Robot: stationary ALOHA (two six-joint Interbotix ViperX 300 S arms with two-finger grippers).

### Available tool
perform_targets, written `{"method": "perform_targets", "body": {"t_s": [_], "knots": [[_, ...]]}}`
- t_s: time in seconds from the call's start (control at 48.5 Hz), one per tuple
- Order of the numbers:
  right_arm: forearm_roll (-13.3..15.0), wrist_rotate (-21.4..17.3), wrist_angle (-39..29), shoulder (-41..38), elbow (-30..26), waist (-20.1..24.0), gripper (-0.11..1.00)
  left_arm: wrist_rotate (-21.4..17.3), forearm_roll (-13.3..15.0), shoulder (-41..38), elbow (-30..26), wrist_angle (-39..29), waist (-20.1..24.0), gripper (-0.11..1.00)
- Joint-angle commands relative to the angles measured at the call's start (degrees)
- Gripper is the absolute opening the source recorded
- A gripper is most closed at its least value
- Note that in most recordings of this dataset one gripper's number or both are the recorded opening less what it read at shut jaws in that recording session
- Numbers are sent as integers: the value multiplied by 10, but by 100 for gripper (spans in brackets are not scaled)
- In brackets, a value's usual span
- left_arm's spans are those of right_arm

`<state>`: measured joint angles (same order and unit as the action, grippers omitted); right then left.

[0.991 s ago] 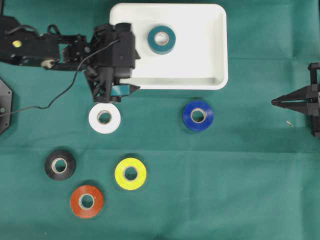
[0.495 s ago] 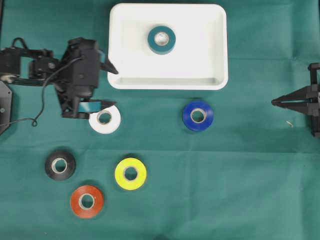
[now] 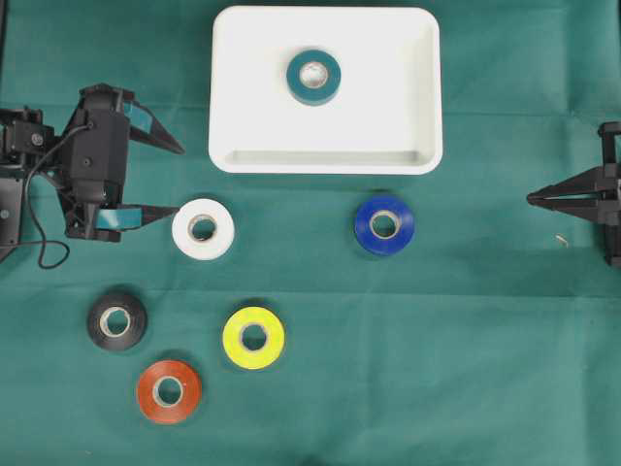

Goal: Put the tape into the white case with the left arm.
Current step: 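Release the teal tape in the tray and retract the left gripper, then move the left gripper to the orange-red tape and grasp its inner rim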

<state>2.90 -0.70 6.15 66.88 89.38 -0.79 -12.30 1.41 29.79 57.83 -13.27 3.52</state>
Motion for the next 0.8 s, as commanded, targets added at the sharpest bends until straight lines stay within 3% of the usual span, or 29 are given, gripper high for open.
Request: {"method": "perform_targets", "body": {"t_s": [0.0,0.268,0.784], "knots": [[1,0,5,-3,-5,-1,-9,1,1,0,-5,6,-7,98],[1,0,5,-4,-5,-1,-9,1,1,7,1,6,-33,98],[1,-1,6,-3,-5,-1,-9,1,1,48,51,-11,-163,97]]}}
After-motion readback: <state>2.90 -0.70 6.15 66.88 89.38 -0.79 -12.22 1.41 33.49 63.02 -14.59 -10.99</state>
